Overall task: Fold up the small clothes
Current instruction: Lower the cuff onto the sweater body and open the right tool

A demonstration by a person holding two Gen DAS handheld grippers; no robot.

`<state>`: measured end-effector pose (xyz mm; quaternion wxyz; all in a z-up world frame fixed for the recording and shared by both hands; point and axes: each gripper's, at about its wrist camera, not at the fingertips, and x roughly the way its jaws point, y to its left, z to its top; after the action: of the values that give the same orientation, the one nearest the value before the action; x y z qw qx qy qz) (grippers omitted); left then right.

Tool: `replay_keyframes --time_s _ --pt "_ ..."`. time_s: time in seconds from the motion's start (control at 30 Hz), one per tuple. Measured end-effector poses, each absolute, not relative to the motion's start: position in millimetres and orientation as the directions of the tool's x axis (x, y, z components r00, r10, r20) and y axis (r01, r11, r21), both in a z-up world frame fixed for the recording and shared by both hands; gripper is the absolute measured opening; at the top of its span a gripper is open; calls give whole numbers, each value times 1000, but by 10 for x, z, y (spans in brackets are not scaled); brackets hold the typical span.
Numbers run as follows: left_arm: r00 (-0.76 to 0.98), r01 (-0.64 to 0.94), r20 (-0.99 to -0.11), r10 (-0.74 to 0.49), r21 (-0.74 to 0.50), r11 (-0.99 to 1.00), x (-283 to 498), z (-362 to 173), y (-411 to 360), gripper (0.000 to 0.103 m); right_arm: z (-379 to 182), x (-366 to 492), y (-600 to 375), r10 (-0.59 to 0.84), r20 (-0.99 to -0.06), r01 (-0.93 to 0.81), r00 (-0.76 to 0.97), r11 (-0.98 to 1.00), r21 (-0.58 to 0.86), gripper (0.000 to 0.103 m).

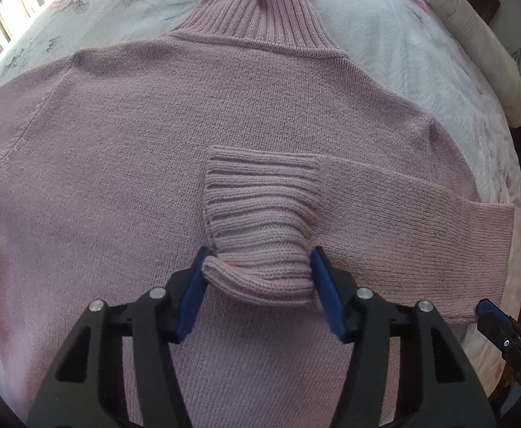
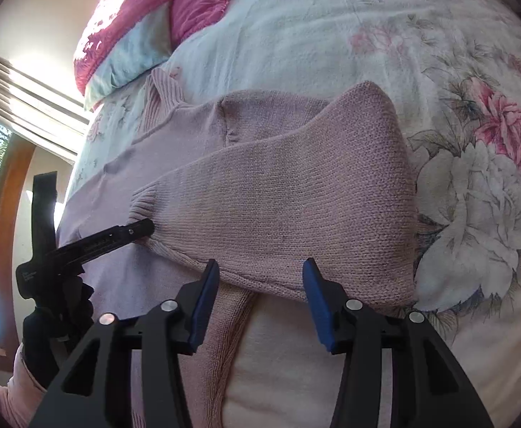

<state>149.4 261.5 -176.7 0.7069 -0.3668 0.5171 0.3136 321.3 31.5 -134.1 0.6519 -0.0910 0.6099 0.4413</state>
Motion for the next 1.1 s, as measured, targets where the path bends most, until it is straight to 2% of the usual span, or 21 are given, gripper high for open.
replay_keyframes --time_s 0.03,0.1,0.2,0.4,0.6,0.7,0.83,0.9,1.0,1.1 --pt "293 -820 -955 49 -225 526 1485 -1756 2626 37 -1341 3207 312 461 -878 -693 -127 592 412 49" --pt "357 -809 -934 19 -299 506 1452 -1712 2644 22 -1340 3195 318 456 -882 -703 -119 589 399 49" --pt "416 -803 -907 72 -329 496 1347 -1501 2676 20 -1295 3195 359 452 -886 -715 -101 587 381 50" --pt "431 -830 -870 239 -278 484 912 -1010 3019 20 -1205 3228 426 494 -858 -706 -139 558 436 50" --pt "348 -878 -885 310 -191 439 608 -1008 3443 20 -1373 3127 772 491 -847 -701 -203 532 476 51" --pt "320 -884 -901 293 -173 435 471 -1204 3530 22 -1521 3049 937 454 -868 -712 -201 541 448 51" --pt "235 -884 -939 253 -98 458 445 -1678 3601 35 -1738 3014 1025 394 -904 -724 -166 574 383 51" --pt "225 -880 -950 216 -103 463 390 -1855 3656 41 -1764 2980 1060 375 -915 -740 -147 572 354 51" --pt "272 -878 -939 210 -153 454 224 -1753 3710 48 -1746 2883 1139 334 -937 -780 -104 556 285 51" --pt "287 -882 -918 275 -141 449 59 -1416 3706 49 -1584 2822 1161 348 -933 -778 -90 560 284 53"
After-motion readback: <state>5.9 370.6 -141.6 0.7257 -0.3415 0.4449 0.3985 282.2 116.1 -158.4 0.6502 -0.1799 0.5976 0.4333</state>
